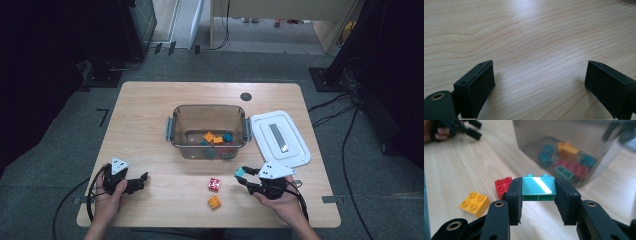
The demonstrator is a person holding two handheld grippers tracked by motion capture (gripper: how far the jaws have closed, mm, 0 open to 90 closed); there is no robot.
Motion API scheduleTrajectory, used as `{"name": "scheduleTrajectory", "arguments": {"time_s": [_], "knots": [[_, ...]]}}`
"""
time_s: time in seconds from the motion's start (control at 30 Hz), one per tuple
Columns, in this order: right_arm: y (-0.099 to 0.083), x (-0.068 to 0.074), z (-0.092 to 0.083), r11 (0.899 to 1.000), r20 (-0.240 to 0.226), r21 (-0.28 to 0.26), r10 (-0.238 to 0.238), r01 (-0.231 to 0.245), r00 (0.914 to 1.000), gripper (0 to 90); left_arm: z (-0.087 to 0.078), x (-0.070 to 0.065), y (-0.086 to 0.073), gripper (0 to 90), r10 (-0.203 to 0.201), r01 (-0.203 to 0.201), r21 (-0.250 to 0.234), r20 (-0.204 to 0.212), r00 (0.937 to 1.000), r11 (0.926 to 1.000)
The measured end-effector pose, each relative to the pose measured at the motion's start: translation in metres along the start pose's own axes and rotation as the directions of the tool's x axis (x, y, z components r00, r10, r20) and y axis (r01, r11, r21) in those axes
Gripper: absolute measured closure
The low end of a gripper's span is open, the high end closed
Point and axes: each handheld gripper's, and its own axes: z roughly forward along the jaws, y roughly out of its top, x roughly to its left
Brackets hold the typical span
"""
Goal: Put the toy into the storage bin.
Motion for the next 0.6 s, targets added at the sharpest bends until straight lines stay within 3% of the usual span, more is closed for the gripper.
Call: {"name": "scheduleTrajectory", "arguments": {"time_s": [0.17, 0.6], "knots": [[0.015, -0.002, -0.014, 0.999, 0.001, -0.036, 0.009, -0.009, 1.0000, 60.1, 0.000, 0.000, 0.000, 9.1, 0.000, 0.000, 0.000, 0.000, 1.0000, 1.0000], [0.066, -0.006, -0.033, 0.991, 0.003, -0.128, -0.030, 0.030, 0.9996, 60.2, 0.000, 0.000, 0.000, 9.1, -0.001, 0.001, -0.001, 0.000, 1.0000, 1.0000]]}}
